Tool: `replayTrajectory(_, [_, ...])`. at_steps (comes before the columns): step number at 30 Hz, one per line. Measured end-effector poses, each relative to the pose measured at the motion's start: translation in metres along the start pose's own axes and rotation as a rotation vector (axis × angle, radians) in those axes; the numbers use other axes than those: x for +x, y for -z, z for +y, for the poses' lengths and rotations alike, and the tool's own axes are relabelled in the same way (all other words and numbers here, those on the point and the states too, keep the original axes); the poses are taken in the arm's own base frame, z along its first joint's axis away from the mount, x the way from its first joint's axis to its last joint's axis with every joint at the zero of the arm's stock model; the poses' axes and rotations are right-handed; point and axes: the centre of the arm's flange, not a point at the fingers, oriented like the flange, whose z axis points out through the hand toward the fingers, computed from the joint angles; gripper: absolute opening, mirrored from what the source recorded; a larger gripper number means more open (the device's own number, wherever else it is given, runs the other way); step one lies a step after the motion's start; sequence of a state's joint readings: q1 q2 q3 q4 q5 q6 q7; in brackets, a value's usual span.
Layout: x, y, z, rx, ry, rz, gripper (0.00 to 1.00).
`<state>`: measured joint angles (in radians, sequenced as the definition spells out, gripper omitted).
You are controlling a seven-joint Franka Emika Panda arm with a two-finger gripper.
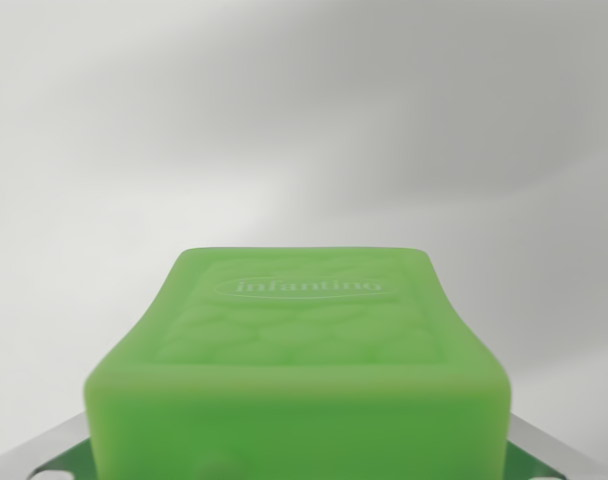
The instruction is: Stack cube
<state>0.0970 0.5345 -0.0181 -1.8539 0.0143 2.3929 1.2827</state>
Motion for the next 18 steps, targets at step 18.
replayTrajectory(18, [-0.002,0.006,0.03,-0.008,0.074,-0.003,0.0])
